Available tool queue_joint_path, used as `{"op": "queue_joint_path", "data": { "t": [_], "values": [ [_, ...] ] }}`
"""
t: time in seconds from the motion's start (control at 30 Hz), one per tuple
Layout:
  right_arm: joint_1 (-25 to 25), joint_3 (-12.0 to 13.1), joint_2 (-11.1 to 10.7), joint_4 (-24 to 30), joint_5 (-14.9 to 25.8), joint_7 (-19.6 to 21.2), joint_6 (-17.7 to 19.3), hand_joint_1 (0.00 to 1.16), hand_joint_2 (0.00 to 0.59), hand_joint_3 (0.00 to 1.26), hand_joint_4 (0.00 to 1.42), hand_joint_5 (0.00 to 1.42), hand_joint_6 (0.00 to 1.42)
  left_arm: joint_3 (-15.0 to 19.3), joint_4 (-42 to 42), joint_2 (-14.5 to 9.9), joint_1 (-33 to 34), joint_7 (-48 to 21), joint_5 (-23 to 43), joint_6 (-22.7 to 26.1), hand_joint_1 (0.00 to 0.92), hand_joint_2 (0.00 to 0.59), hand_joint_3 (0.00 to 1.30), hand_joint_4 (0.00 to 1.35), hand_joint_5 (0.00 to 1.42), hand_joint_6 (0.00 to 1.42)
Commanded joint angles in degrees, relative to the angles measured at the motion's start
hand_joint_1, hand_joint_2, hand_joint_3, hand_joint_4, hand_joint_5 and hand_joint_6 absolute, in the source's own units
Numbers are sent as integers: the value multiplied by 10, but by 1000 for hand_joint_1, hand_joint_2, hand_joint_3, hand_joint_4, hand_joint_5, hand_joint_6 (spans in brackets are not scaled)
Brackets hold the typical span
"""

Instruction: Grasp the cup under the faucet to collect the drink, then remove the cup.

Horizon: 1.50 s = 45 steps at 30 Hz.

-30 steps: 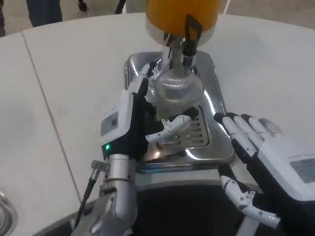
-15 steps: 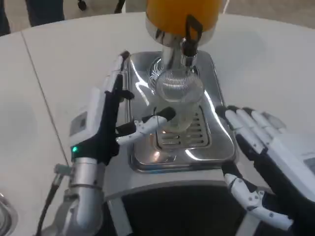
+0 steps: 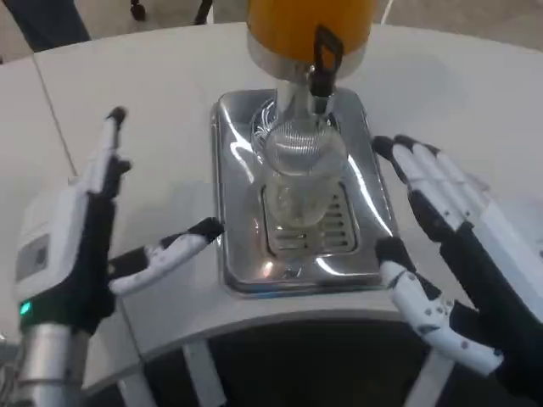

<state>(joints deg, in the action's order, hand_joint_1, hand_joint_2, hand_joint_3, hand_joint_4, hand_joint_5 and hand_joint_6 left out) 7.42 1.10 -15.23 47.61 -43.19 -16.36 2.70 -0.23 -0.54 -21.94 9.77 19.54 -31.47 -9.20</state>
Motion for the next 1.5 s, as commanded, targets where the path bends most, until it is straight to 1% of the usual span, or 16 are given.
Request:
{"op": "queue_joint_path", "data": {
  "t": [0.03,0.17,0.2,0.27,0.33,0.4,0.5,0.63,0.73,0.9,0.93,1.0,1.1,1.27,1.37,1.5],
  "values": [
    [-18,2,19,-4,18,9,-23,73,586,35,0,14,98,18,-54,-10,-54,-20,-15,19,317,58,0,0,205,217],
    [-46,-5,80,-2,41,24,-86,141,586,46,0,14,95,27,-131,-8,-116,-42,-54,62,161,89,0,0,103,127],
    [-58,-12,93,-3,42,27,-99,179,586,45,0,14,97,24,-152,-12,-133,-54,-70,71,118,94,0,0,67,96],
    [-82,-29,111,-8,36,29,-122,192,586,45,0,14,97,15,-191,-26,-169,-78,-107,76,23,98,0,0,6,32],
    [-113,-42,125,-25,44,22,-149,196,586,45,0,14,96,5,-218,-35,-195,-100,-137,79,1,98,0,0,0,1],
    [-145,-51,138,-43,50,24,-172,205,586,37,0,3,84,0,-233,-35,-207,-116,-156,86,0,108,0,0,0,0],
    [-191,-47,160,-61,79,22,-221,219,586,17,0,0,52,-14,-238,-29,-220,-109,-203,89,0,111,0,0,0,0],
    [-256,-39,133,-105,100,24,-223,227,586,0,0,0,25,-30,-228,-25,-224,-104,-239,89,0,114,0,0,0,0],
    [-318,-31,125,-161,144,20,-229,228,586,0,0,0,5,-34,-220,-21,-222,-110,-239,92,0,116,0,0,0,0],
    [-364,-30,110,-209,194,25,-213,225,586,0,0,0,2,-39,-219,-21,-225,-127,-236,97,0,108,0,0,0,0],
    [-372,-27,105,-219,211,17,-212,207,586,0,0,0,1,-40,-221,-21,-226,-132,-236,99,0,107,0,0,0,0],
    [-390,-17,94,-243,272,-19,-210,199,586,0,0,0,0,-40,-227,-20,-229,-141,-239,105,0,105,0,0,0,0],
    [-373,-29,101,-222,294,-7,-208,195,586,0,0,0,0,-37,-232,-16,-234,-134,-238,106,0,103,0,0,0,0],
    [-330,-55,94,-184,310,-7,-205,188,586,0,0,0,1,-32,-232,-15,-240,-122,-237,102,0,105,0,0,0,0],
    [-312,-53,97,-180,322,4,-208,185,586,0,0,0,1,-31,-230,-14,-238,-119,-237,102,0,115,0,0,0,0],
    [-305,-46,90,-186,336,10,-210,180,586,0,0,0,1,-31,-227,-14,-235,-118,-236,104,0,117,0,0,0,0]
  ]
}}
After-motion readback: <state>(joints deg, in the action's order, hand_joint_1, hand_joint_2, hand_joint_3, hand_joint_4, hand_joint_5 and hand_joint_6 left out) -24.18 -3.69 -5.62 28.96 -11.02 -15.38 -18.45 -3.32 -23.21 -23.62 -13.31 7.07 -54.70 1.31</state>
